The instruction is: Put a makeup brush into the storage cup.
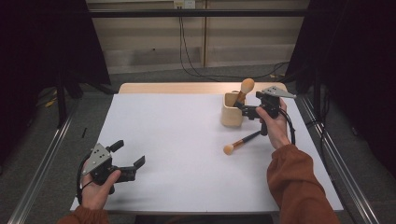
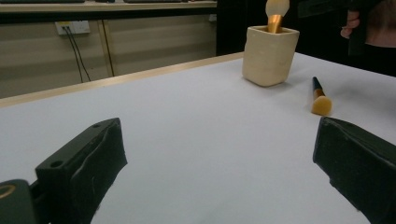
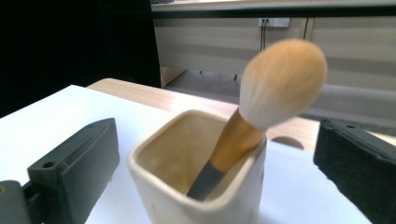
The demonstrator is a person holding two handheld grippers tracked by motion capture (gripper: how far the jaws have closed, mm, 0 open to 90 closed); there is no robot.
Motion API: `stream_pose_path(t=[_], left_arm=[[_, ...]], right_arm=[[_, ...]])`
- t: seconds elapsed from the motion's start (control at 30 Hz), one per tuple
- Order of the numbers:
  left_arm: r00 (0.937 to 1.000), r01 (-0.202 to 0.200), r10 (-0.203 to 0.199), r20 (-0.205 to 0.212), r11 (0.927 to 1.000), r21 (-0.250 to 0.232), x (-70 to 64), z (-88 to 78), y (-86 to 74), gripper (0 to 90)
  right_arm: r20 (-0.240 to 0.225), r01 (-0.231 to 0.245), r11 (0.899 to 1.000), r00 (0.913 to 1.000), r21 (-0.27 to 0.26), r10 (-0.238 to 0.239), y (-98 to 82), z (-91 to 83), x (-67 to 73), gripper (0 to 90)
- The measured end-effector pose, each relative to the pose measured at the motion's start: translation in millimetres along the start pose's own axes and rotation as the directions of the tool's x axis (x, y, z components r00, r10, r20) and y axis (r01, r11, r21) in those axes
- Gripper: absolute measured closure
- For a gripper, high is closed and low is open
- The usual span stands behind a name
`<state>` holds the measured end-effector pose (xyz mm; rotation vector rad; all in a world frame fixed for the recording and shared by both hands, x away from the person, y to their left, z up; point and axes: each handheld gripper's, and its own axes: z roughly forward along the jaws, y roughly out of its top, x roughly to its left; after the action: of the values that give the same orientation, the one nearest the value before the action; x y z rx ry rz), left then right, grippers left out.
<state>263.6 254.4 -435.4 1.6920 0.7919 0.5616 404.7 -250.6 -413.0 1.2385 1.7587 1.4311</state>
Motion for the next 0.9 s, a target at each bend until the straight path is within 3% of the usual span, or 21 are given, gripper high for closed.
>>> stream_pose_path(t=[0.17, 0.63, 0.9], left_arm=[[1.0000, 0.003, -0.003, -0.004, 1.0000, -0.002, -0.4, -0.9, 0.0, 2.2], [0.9999, 0.001, -0.001, -0.011, 0.9999, -0.011, -0.4, -2.4, 1.0, 2.7], [0.9999, 0.003, -0.003, -0.017, 0.9999, -0.011, -0.5, -2.8, 0.9, 2.6]], right_arm=[[0.017, 0.004, 1.000, 0.9999, -0.011, -0.004, -5.0, -8.9, 1.3, 1.7], [-0.021, 0.004, 1.000, 0.9998, -0.013, -0.005, -19.8, -41.1, 9.3, 0.8], [-0.008, 0.026, 0.999, 0.9996, -0.028, -0.026, -28.9, -59.7, 13.3, 1.3]])
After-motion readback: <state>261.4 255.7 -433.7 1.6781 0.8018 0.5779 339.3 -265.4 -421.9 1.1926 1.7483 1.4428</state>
